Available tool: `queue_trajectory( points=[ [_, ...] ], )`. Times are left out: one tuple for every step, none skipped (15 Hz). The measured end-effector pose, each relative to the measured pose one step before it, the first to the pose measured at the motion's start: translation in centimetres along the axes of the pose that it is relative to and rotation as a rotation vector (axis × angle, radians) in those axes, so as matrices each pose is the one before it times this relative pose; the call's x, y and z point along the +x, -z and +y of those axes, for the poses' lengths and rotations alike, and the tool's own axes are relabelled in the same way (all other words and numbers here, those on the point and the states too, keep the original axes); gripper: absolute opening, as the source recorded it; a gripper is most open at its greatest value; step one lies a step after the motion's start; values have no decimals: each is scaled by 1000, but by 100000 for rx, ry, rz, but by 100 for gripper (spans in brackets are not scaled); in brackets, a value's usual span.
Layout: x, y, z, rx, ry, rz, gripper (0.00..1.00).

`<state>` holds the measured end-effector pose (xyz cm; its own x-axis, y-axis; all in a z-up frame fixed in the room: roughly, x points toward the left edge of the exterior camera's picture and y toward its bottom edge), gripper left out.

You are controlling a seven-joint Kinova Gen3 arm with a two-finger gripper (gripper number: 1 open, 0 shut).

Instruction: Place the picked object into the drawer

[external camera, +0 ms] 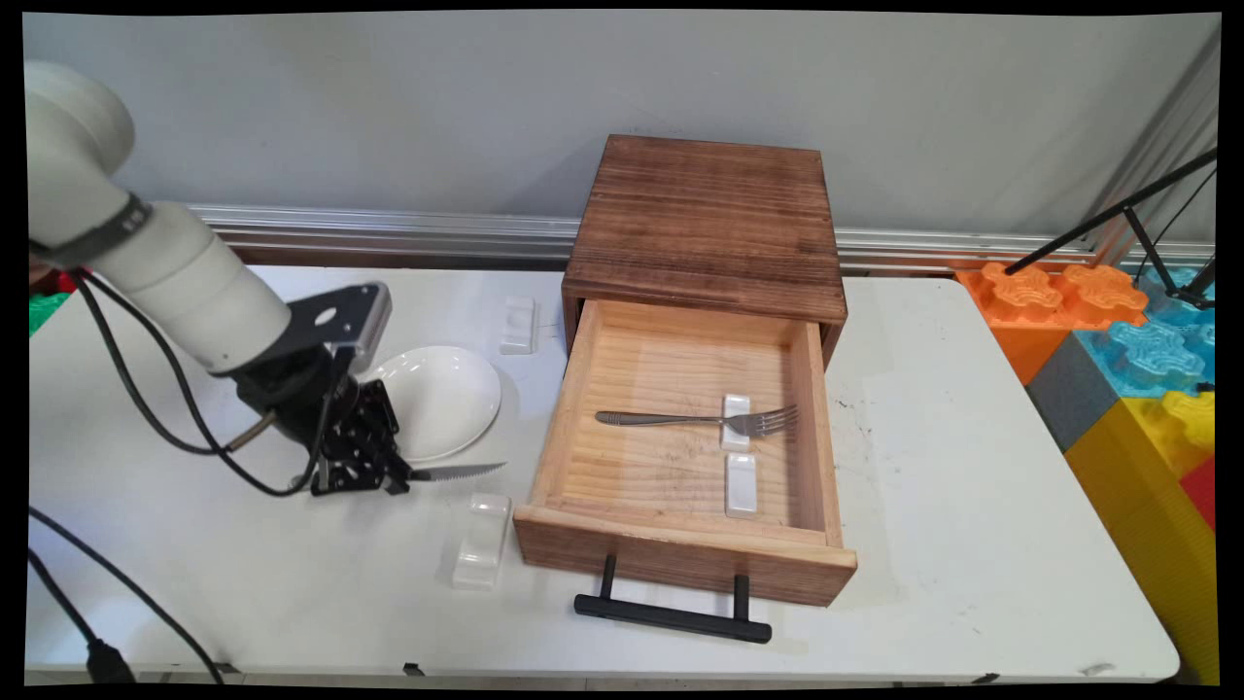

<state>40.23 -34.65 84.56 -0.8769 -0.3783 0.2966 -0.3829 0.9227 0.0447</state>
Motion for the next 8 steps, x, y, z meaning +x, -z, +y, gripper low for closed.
queue_trajectory(
  points=[
    [279,504,-75,120,-182,215,0],
    [475,765,-124,226,-332,328,0],
    [453,626,-129,176,-259,392,0],
    [434,503,-117,142,-350,404,0],
    [296,313,-82,74,-186,280,0],
    [464,435,-128,128,-362,528,0],
    [573,440,-161,74,-449,541,0],
    [608,383,-166,7,-379,568,0]
  ],
)
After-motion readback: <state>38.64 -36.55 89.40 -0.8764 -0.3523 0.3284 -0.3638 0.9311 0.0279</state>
